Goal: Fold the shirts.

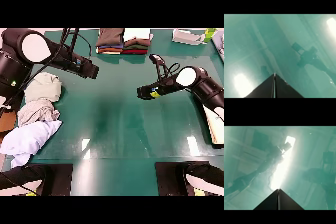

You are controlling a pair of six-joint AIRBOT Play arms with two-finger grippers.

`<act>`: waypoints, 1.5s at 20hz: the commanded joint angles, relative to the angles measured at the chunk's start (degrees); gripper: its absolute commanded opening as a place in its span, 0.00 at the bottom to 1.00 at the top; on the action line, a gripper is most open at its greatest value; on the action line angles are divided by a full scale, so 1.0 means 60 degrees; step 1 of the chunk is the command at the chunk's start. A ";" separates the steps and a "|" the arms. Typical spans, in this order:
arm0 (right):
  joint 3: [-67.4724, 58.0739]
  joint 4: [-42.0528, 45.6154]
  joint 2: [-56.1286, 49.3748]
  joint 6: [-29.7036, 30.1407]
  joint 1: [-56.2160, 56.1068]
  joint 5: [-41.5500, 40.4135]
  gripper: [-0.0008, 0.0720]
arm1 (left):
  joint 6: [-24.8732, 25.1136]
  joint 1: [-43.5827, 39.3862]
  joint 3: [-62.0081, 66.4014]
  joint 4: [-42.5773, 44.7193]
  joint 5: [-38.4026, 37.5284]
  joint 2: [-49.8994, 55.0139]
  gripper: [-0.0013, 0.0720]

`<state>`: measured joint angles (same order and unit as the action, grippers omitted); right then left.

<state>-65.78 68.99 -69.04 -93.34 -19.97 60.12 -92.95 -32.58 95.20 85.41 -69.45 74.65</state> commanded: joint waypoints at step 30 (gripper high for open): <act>-0.0004 -0.0004 -0.0004 -0.0004 -0.0011 -0.0007 0.04 | 0.0000 0.4962 -0.1865 0.3151 0.0255 0.2769 0.85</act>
<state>-65.78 68.99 -69.04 -93.34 -19.97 60.10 -93.49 -6.09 87.13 104.51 -69.14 86.74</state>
